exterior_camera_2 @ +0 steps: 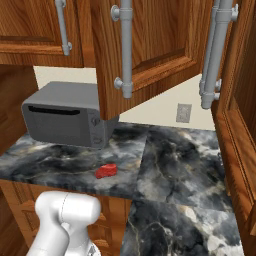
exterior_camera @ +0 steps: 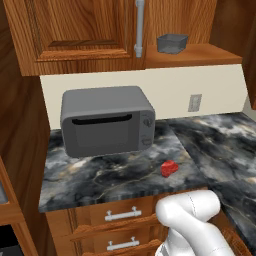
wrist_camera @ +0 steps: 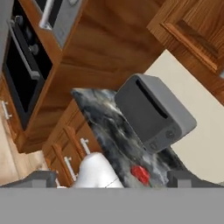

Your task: Retrieve the tupperware from the cabinet, then place the raw meat into the tupperware to avoid contamination.

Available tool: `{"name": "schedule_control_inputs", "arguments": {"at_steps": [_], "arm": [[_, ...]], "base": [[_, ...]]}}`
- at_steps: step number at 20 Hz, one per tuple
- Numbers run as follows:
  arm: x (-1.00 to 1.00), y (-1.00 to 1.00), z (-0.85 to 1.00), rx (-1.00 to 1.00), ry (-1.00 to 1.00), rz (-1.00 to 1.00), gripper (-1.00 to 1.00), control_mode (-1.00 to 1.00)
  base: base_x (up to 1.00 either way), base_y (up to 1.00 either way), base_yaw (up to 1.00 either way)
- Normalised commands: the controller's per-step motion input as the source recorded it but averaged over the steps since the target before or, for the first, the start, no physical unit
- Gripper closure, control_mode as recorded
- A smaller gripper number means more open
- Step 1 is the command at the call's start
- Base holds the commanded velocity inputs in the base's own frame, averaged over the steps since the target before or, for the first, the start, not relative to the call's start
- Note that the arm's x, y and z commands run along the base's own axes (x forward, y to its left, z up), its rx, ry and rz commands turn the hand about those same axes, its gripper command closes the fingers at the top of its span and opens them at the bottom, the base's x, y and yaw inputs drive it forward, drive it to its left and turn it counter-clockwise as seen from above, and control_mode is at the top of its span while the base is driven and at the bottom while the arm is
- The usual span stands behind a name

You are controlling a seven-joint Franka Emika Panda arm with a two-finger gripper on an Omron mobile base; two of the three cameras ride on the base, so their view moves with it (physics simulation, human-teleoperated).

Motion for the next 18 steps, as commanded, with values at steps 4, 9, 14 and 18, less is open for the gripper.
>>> {"name": "schedule_control_inputs", "arguments": {"at_steps": [4, 9, 14, 18], "arm": [[0.53, 0.67, 0.0, -0.26, -0.06, -0.2, -1.0, -1.0], [0.67, 0.39, 0.03, -0.2, -0.05, -0.29, -1.0, -1.0], [0.63, 0.13, 0.01, -0.16, -0.03, -0.3, -1.0, -1.0], [0.55, 0.01, 0.01, -0.16, -0.08, -0.29, -1.0, -1.0]], "base": [[0.0, 0.0, 0.0], [0.0, 0.0, 0.0], [0.0, 0.0, 0.0], [0.0, 0.0, 0.0]]}}
